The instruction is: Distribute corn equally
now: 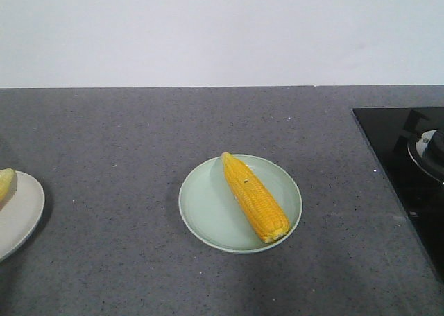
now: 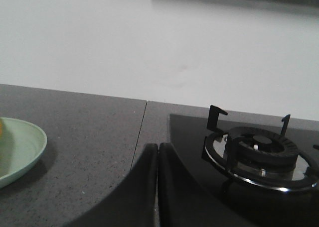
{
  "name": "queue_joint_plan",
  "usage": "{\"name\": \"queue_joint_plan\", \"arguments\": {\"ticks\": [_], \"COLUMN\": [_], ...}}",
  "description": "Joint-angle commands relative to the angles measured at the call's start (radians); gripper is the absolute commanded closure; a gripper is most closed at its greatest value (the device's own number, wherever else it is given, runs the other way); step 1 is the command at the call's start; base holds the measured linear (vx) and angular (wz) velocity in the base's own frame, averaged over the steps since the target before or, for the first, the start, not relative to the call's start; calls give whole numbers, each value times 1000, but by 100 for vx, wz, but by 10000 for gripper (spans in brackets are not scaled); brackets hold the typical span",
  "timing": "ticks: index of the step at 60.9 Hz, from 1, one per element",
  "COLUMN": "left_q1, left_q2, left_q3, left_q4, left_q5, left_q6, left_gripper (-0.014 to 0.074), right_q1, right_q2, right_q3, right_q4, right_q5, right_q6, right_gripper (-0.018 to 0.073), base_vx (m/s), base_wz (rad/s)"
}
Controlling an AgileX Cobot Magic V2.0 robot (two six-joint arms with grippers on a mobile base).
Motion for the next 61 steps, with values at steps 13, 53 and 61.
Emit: {"name": "queue_joint_plan", "arguments": {"ticks": [13,53,61], "left_q1": [-3,-3,-3], "left_q2": [-17,-17,-17], "left_q3": [3,3,3], "left_q4": [-1,-1,-1], "left_q5": [-73,-73,-73], "left_q6": [-6,-6,-6], "left_gripper": [603,603,603], "right_q1": [-6,-6,-6], "right_q2": [-7,-6,-6], "right_q3": [7,7,7], "right_q4": [-7,-7,-7], "right_q5": [-136,-136,-136], "right_q6": [-12,-10,-10], "right_gripper": [564,564,564], "base_vx": [0,0,0], "base_wz": [0,0,0]}}
